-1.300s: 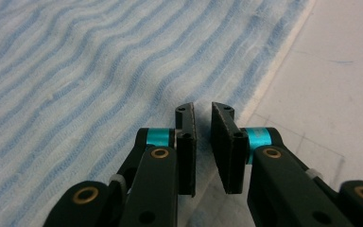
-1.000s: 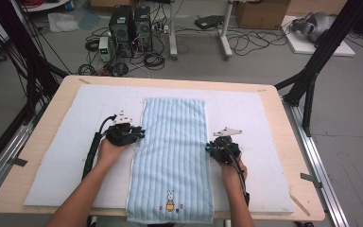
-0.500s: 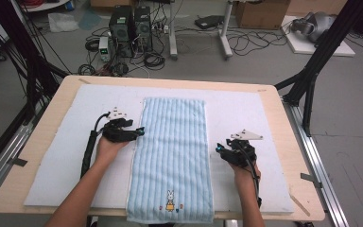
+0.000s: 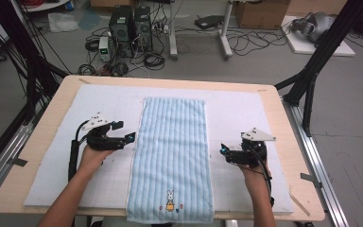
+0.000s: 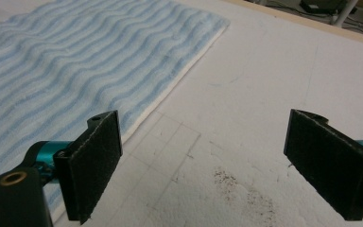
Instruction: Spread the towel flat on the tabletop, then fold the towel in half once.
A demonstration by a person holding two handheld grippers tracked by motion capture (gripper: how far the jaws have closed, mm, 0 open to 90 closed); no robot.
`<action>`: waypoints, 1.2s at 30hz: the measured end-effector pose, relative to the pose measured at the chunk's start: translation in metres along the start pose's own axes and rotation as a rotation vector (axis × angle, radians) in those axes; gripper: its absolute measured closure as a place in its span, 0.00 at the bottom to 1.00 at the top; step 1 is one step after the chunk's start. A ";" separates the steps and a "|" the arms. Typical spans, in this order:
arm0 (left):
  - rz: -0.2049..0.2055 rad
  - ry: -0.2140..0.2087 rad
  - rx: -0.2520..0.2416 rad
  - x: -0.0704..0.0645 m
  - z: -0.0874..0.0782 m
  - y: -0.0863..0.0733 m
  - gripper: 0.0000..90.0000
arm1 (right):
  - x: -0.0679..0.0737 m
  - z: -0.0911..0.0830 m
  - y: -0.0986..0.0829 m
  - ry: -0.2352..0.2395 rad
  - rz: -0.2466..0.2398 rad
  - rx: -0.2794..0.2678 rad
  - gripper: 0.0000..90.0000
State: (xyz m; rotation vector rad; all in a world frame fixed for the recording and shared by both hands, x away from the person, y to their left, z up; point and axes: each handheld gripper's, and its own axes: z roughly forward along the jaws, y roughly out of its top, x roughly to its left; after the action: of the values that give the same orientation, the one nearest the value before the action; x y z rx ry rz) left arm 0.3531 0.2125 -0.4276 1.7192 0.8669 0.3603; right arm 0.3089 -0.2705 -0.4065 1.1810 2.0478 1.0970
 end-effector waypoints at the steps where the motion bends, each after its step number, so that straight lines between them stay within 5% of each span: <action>1: -0.004 0.000 0.009 0.001 -0.001 0.000 0.22 | -0.001 0.000 0.001 0.006 0.006 -0.012 0.12; 13: -0.009 0.028 0.001 0.000 -0.004 0.002 0.22 | -0.005 0.000 0.006 0.013 0.065 -0.013 0.12; 20: -0.011 0.027 -0.003 0.003 -0.006 0.009 0.22 | -0.004 0.001 0.009 0.024 0.061 -0.012 0.12; 36: -0.031 0.055 0.042 0.020 0.018 0.033 0.22 | -0.004 0.006 0.010 0.040 0.093 -0.010 0.12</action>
State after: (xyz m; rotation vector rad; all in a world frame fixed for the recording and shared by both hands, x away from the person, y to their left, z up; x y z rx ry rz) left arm 0.3906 0.2104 -0.4070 1.7398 0.9457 0.3725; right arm 0.3201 -0.2686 -0.4009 1.2705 2.0324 1.1823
